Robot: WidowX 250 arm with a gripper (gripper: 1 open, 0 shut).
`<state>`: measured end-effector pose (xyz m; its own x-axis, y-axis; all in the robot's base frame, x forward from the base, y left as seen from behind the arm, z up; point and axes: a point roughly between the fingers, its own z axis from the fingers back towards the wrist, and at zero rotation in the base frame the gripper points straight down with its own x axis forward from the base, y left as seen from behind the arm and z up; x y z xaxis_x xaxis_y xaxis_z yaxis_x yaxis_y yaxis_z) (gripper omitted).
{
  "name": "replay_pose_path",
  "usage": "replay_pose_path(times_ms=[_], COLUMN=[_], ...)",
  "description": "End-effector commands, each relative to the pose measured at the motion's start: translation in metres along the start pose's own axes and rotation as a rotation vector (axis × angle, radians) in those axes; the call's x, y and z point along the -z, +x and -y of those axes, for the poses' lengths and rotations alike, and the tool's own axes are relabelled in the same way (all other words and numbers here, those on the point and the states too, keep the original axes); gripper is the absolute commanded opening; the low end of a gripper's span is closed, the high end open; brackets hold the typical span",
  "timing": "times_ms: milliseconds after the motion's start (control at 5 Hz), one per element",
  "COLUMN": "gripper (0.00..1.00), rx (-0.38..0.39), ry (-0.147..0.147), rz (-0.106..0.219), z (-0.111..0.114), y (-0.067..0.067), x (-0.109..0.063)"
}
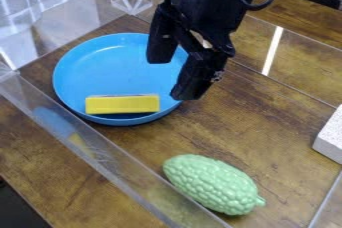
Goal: Put the white object in the blue tray
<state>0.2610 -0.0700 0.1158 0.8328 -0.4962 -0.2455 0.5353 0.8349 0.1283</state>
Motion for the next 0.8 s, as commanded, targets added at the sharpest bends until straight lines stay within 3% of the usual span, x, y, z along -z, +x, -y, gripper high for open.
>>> replay_pose_path(times_ms=[0, 600], gripper=[1.0, 1.0], rx=[-0.012, -0.021], ry=[0.02, 0.062], rz=[0.044, 0.01], z=[-0.004, -0.013], y=[0.002, 0.017], x=[-0.008, 0.012])
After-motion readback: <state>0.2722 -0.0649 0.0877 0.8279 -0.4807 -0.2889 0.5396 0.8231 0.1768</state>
